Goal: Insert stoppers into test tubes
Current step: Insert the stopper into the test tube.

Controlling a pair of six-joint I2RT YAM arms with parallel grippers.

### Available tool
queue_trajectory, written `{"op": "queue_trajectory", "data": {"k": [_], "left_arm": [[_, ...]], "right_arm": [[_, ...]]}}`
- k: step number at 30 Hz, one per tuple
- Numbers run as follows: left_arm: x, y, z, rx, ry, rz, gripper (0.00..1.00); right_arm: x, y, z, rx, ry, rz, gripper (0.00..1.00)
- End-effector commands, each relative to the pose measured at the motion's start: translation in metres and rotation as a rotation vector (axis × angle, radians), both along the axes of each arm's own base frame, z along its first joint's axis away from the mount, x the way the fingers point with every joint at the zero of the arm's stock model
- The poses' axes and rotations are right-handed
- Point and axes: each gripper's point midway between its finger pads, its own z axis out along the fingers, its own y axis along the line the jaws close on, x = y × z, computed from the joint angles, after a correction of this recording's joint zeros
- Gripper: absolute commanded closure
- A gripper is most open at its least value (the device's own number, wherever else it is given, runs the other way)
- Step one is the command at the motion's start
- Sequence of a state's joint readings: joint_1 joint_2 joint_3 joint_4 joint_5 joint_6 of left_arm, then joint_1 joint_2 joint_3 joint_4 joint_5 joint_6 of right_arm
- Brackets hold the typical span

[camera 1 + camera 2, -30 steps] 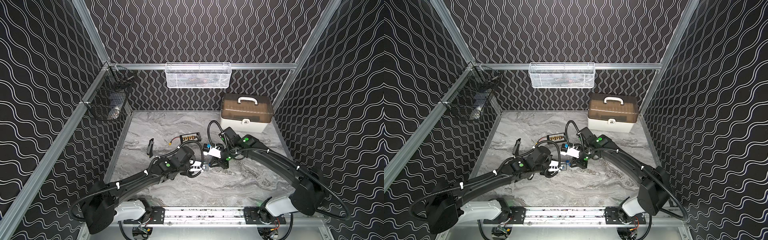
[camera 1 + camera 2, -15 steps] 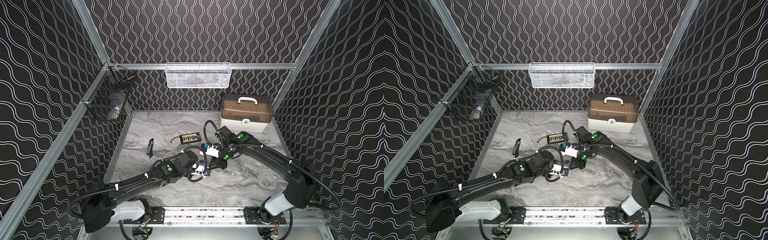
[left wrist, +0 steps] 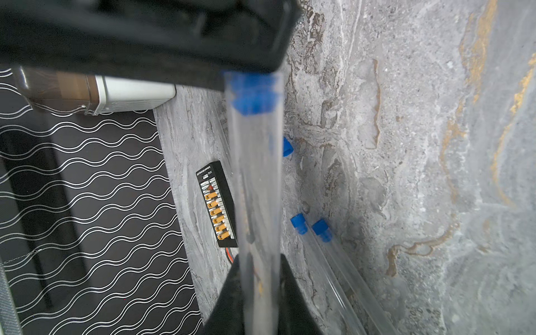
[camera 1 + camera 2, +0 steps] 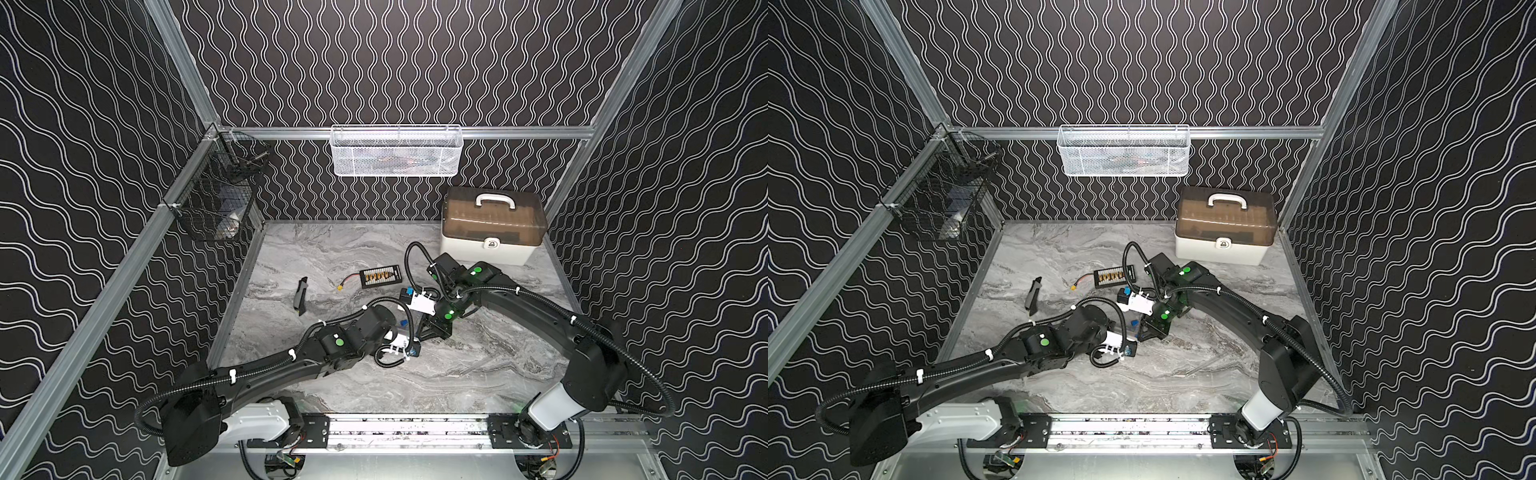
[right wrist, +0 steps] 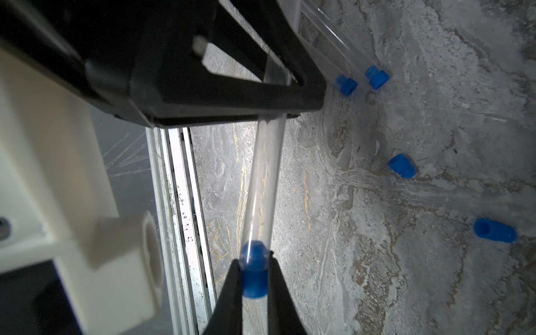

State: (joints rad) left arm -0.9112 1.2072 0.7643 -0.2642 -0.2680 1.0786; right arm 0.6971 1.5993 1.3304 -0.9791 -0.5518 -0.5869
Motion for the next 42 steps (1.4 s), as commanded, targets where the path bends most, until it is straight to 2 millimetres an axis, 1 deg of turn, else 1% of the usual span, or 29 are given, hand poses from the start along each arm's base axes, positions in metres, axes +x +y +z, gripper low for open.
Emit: {"op": "queue_trajectory", "data": {"k": [1, 6, 8, 10, 13, 14, 15, 17, 19, 21, 23, 26, 32, 35, 37, 42], "left_arm": [[-0.02, -0.04, 0.011, -0.132, 0.028, -0.202, 1.0], [-0.008, -0.022, 0.003, -0.125, 0.06, -0.134, 1.0], [-0.005, -0.014, 0.0, -0.12, 0.074, -0.119, 1.0], [-0.003, -0.009, -0.002, -0.122, 0.088, -0.099, 1.0], [-0.003, -0.003, -0.004, -0.15, 0.121, -0.061, 1.0], [-0.004, -0.001, -0.005, -0.167, 0.144, -0.041, 1.0], [-0.004, 0.0, -0.004, -0.191, 0.173, -0.022, 1.0], [-0.006, 0.001, -0.005, -0.258, 0.269, 0.044, 1.0], [-0.008, 0.001, -0.006, -0.317, 0.373, 0.096, 1.0], [-0.013, -0.001, -0.008, -0.355, 0.461, 0.128, 1.0], [-0.018, -0.005, -0.009, -0.39, 0.527, 0.14, 1.0], [-0.024, -0.009, -0.008, -0.414, 0.58, 0.133, 1.0], [-0.034, -0.012, -0.007, -0.391, 0.619, 0.079, 1.0], [-0.035, -0.012, -0.006, -0.386, 0.622, 0.065, 1.0], [-0.035, -0.013, -0.006, -0.388, 0.622, 0.062, 1.0], [-0.033, -0.015, -0.004, -0.393, 0.621, 0.056, 1.0]], "right_arm": [[0.029, 0.042, 0.042, 0.278, -0.166, 0.034, 0.86], [0.026, 0.022, 0.047, 0.297, -0.147, -0.02, 0.58], [0.024, 0.015, 0.049, 0.304, -0.136, -0.042, 0.51], [0.024, 0.005, 0.052, 0.311, -0.122, -0.081, 0.48], [0.036, -0.014, 0.061, 0.332, -0.121, -0.201, 0.48], [0.042, -0.02, 0.065, 0.343, -0.137, -0.249, 0.48], [0.044, -0.026, 0.066, 0.348, -0.154, -0.275, 0.48], [0.04, -0.037, 0.062, 0.342, -0.219, -0.288, 0.49], [0.03, -0.041, 0.063, 0.354, -0.29, -0.248, 0.51], [0.015, -0.041, 0.058, 0.334, -0.388, -0.162, 0.51], [0.0, -0.039, 0.052, 0.311, -0.501, -0.029, 0.51], [-0.006, -0.033, 0.05, 0.282, -0.588, 0.064, 0.49], [-0.003, -0.028, 0.047, 0.235, -0.633, 0.159, 0.46], [-0.005, -0.025, 0.046, 0.229, -0.622, 0.199, 0.47], [-0.007, -0.021, 0.045, 0.233, -0.612, 0.221, 0.5], [-0.012, -0.013, 0.044, 0.26, -0.586, 0.26, 0.62]]}}
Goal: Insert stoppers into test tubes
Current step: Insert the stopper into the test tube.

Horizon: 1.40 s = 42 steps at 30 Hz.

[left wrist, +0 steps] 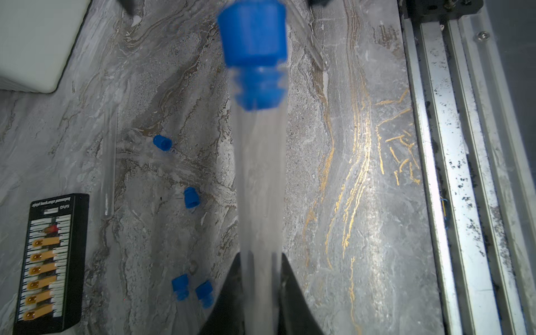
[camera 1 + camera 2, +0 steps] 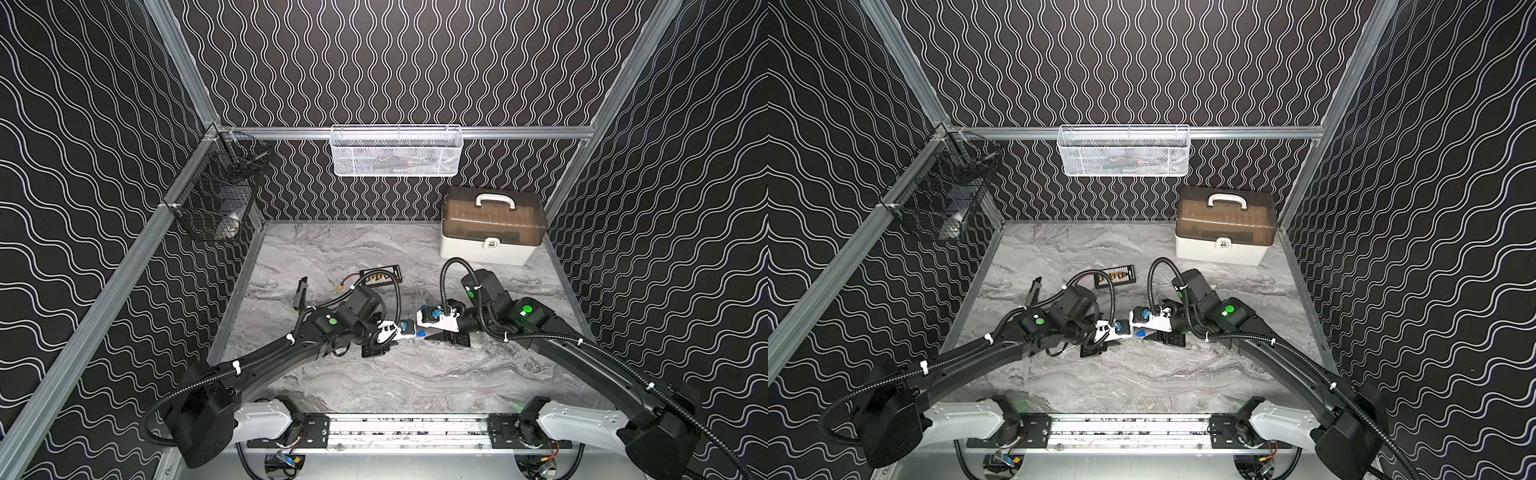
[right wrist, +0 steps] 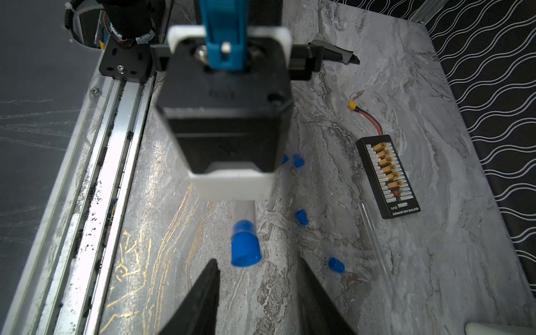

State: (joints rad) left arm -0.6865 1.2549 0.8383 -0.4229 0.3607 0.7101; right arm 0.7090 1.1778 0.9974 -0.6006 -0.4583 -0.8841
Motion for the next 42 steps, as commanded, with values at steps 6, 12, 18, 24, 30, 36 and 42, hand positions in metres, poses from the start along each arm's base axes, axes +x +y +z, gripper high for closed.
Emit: {"op": "queue_trajectory", "data": {"k": [6, 12, 18, 24, 30, 36, 42], "left_arm": [[-0.003, -0.003, 0.003, -0.012, -0.004, -0.04, 1.0], [-0.002, -0.004, 0.003, -0.018, -0.005, -0.039, 1.0], [-0.002, -0.005, 0.006, -0.03, -0.004, -0.031, 1.0], [0.004, -0.011, 0.016, -0.078, -0.006, 0.008, 1.0], [0.014, -0.018, 0.031, -0.152, -0.009, 0.065, 1.0], [0.02, -0.02, 0.039, -0.16, -0.037, 0.078, 1.0], [0.025, -0.018, 0.042, -0.135, -0.076, 0.07, 1.0]], "right_arm": [[-0.01, 0.006, -0.004, -0.012, 0.018, 0.086, 0.7], [-0.01, 0.007, -0.006, -0.018, 0.023, 0.097, 0.76], [-0.011, 0.009, -0.005, -0.013, 0.033, 0.101, 0.82], [-0.012, 0.014, -0.01, -0.009, 0.067, 0.091, 0.88], [-0.009, 0.023, -0.016, 0.016, 0.121, 0.039, 0.9], [-0.002, 0.033, -0.019, 0.052, 0.183, -0.025, 0.92], [-0.001, 0.04, -0.025, 0.058, 0.253, -0.044, 0.92]]}}
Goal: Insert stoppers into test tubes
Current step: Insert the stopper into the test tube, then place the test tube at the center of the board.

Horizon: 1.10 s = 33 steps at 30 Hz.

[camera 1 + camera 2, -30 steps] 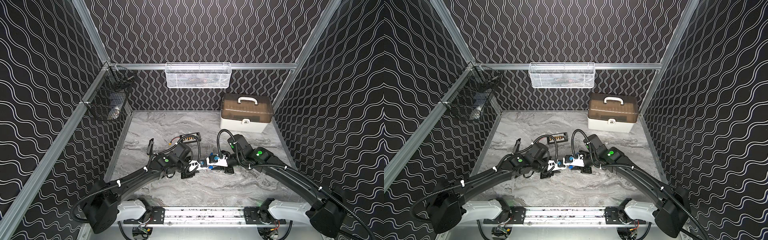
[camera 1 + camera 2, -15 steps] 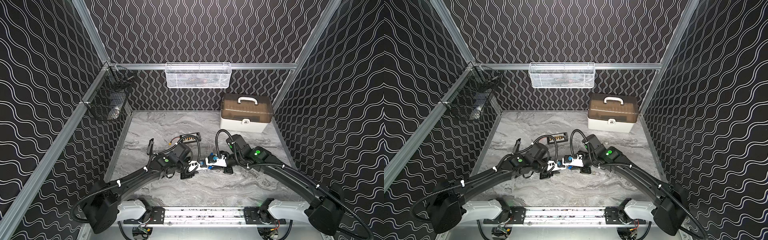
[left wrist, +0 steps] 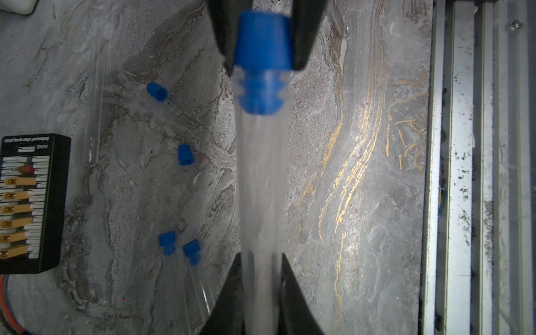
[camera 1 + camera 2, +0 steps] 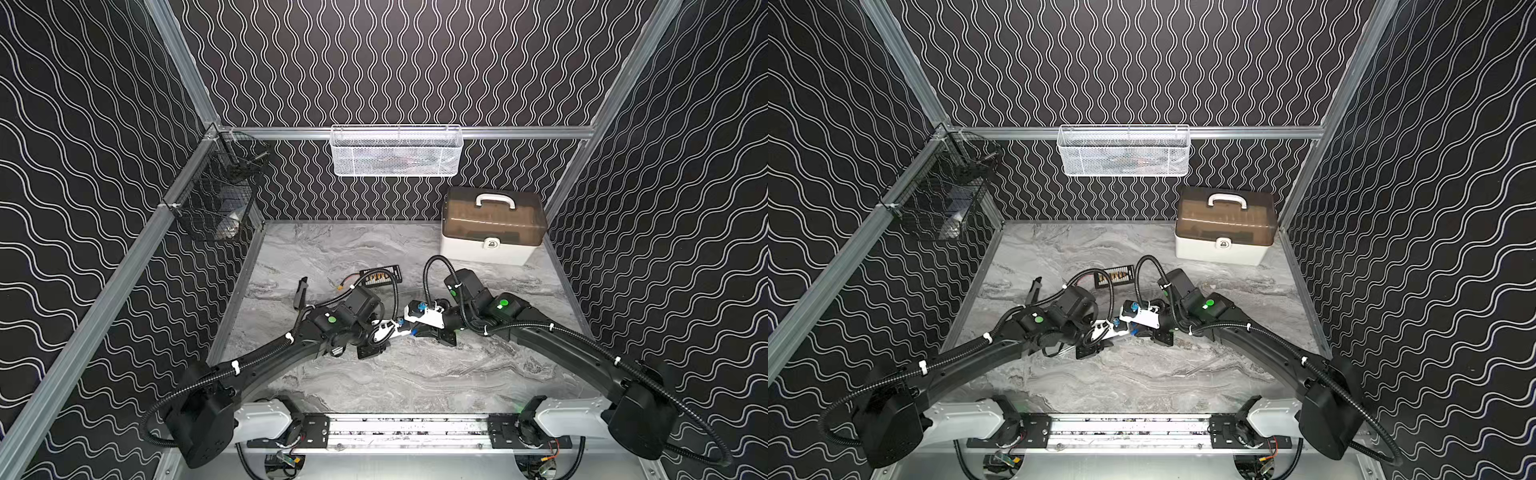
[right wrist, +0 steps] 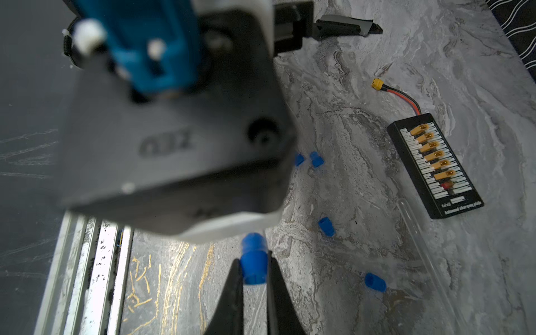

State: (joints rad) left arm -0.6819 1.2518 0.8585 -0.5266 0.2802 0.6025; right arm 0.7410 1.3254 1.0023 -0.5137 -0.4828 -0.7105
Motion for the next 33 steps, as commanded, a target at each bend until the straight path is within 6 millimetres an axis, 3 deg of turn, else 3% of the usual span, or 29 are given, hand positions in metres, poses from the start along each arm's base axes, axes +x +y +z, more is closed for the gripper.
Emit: {"op": "queue_trajectory", "data": {"k": [1, 6, 10, 15, 19, 24, 33], "left_arm": [[0.026, -0.037, 0.052, -0.201, -0.182, -0.064, 1.0], [0.029, -0.028, 0.048, -0.126, -0.239, -0.093, 1.0], [0.026, -0.016, 0.033, -0.04, -0.268, -0.132, 1.0], [0.023, 0.014, -0.003, 0.116, -0.221, -0.159, 1.0], [0.032, 0.038, -0.016, 0.179, -0.172, -0.108, 1.0], [0.069, 0.06, -0.025, 0.159, -0.115, 0.088, 1.0], [0.116, 0.091, -0.045, 0.184, 0.075, 0.238, 1.0]], "right_arm": [[-0.009, 0.015, 0.004, 0.067, 0.083, 0.023, 0.92], [-0.005, 0.014, 0.005, 0.09, 0.127, -0.011, 0.87], [0.001, 0.001, 0.019, 0.133, 0.143, -0.042, 0.67], [0.002, -0.042, 0.039, 0.164, 0.209, -0.123, 0.46], [0.006, -0.07, 0.047, 0.212, 0.248, -0.274, 0.43], [0.061, -0.092, 0.035, 0.286, 0.252, -0.718, 0.42], [0.08, -0.084, 0.027, 0.304, 0.34, -0.796, 0.46]]}}
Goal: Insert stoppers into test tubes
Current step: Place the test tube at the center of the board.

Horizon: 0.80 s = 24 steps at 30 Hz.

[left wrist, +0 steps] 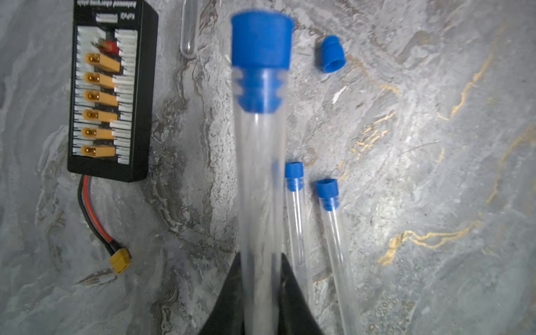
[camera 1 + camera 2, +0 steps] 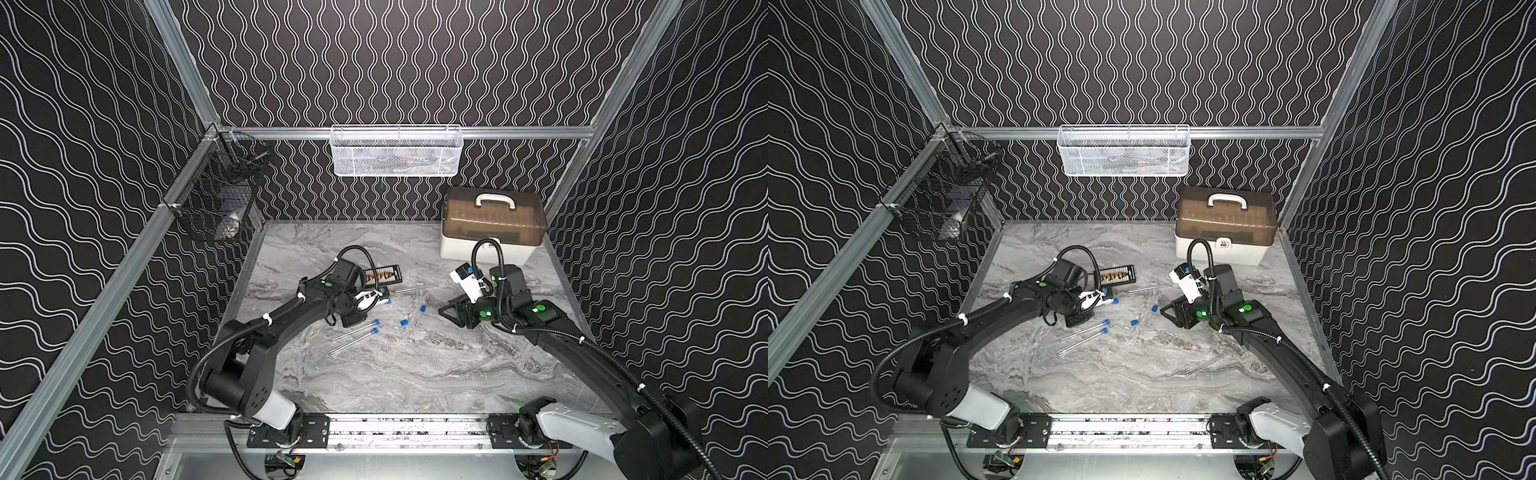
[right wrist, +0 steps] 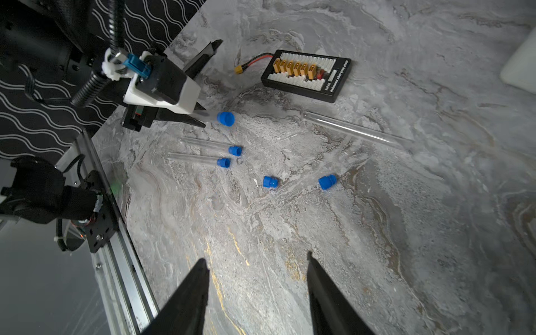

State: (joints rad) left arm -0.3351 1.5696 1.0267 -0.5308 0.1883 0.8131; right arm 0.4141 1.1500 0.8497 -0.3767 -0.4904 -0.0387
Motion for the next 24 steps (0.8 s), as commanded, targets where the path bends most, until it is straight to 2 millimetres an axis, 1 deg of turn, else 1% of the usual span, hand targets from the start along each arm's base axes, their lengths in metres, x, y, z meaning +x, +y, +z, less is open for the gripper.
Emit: {"op": "queue_trajectory", "data": {"k": [1, 5, 11, 15, 18, 24], "left_arm": [[0.006, 0.005, -0.001, -0.042, 0.087, 0.052, 1.0], [0.006, 0.013, -0.017, 0.001, 0.165, 0.054, 1.0], [-0.008, 0.023, -0.042, 0.063, 0.249, 0.033, 1.0], [-0.008, 0.026, -0.049, 0.081, 0.273, 0.044, 0.98], [-0.012, 0.031, -0.06, 0.113, 0.32, 0.051, 0.97], [-0.017, 0.035, -0.068, 0.15, 0.395, 0.083, 0.96]], "right_arm": [[0.014, 0.001, 0.013, 0.026, -0.037, -0.048, 0.46], [0.016, 0.002, 0.014, 0.003, -0.061, -0.024, 0.46], [0.019, 0.007, 0.013, 0.0, -0.057, 0.013, 0.46], [0.02, 0.01, 0.011, 0.005, -0.054, 0.025, 0.46], [0.021, 0.011, 0.01, 0.003, -0.055, 0.03, 0.46], [0.02, 0.011, 0.007, 0.001, -0.056, 0.032, 0.46]]}}
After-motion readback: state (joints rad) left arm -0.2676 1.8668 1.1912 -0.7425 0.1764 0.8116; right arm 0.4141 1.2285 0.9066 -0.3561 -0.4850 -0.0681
